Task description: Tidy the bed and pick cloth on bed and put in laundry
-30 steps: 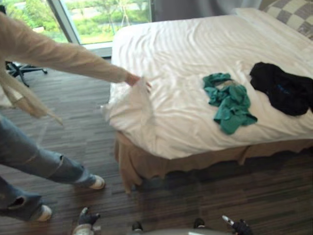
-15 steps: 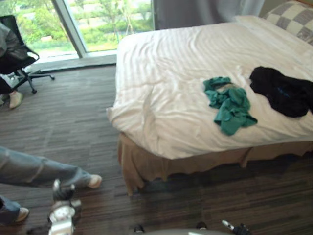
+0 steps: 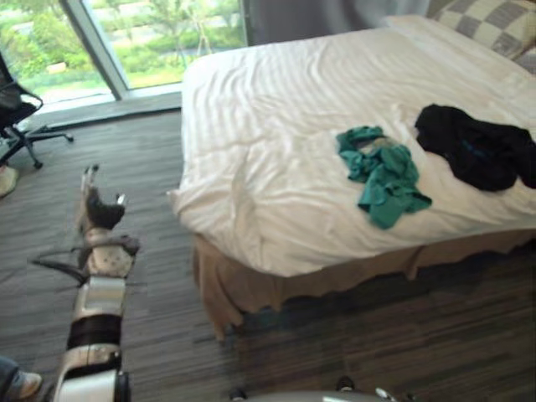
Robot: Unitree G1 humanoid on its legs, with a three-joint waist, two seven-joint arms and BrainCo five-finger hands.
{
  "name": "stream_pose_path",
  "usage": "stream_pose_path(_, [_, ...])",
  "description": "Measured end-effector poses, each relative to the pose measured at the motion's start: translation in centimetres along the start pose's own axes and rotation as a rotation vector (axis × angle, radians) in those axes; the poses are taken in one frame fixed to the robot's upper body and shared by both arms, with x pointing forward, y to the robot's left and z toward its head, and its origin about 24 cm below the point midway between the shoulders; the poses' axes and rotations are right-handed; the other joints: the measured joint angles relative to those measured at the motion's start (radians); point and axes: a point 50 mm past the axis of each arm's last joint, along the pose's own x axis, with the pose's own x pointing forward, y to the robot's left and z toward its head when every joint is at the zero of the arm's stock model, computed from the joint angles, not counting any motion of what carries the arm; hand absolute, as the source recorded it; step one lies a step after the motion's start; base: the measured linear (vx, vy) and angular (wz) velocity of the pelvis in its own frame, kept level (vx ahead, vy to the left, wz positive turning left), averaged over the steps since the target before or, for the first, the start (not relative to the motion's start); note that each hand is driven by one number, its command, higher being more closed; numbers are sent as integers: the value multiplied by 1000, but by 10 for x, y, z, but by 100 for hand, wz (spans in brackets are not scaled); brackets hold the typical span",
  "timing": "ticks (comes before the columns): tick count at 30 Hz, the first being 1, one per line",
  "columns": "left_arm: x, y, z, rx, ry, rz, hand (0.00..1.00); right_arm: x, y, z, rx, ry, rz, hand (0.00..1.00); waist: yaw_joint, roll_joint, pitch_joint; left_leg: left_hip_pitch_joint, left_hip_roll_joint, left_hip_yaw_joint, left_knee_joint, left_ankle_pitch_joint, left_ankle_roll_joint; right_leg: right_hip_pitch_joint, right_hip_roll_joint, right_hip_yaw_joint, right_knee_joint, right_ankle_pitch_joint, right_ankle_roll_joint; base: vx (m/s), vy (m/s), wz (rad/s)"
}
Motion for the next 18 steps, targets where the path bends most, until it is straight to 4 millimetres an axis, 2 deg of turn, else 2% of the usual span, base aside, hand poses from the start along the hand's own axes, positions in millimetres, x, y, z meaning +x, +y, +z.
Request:
stream_pose_path(2, [10, -6, 7, 22, -5, -22, 0, -1, -3, -1, 16, -3, -11, 0, -13, 9, 11, -5, 0, 21, 0, 0, 0, -20, 2, 14, 1, 4, -1, -59, -14, -28])
stream_pose_path(3, [17, -8, 13, 27, -14, -34, 0, -1, -4, -1, 20, -7, -14, 0, -30, 17, 24, -11, 0, 23, 0, 0, 0, -31, 2, 18, 4, 4, -2, -56, -20, -22])
stream_pose_path(7, [38, -5, 31, 61, -38, -48, 0, -1, -5, 2, 64, -17, -24, 0, -53, 41, 54, -53, 1, 46, 1, 2, 2, -102, 4, 48, 30, 7, -1, -22, -16, -19])
stream_pose_path(9, [56, 8, 58, 83, -104, -13, 0, 0, 3, 5, 81, -26, -7, 0, -53, 34, 92, -98, 3, 56, 17, 2, 2, -161, 3, 69, 57, 6, -1, -1, -17, -16])
stream_pose_path(12, [73, 25, 81, 121, -150, 21, 0, 2, 13, 14, 98, -50, 8, 0, -60, 18, 144, -139, 3, 67, 27, 2, 2, -213, 2, 89, 70, 9, -2, 1, -14, -11])
stream_pose_path(15, [79, 33, 84, 166, -149, 28, 0, 3, 21, 19, 126, -67, 16, 0, -74, 7, 169, -172, 3, 71, 31, 2, 2, -249, 2, 97, 74, 10, -3, 19, -13, -7])
stream_pose_path(18, [88, 47, 91, 181, -142, 62, 0, 3, 31, 27, 140, -94, 38, 0, -75, -10, 212, -207, 3, 84, 41, 2, 2, -291, 2, 114, 79, 13, -7, 28, -18, -12])
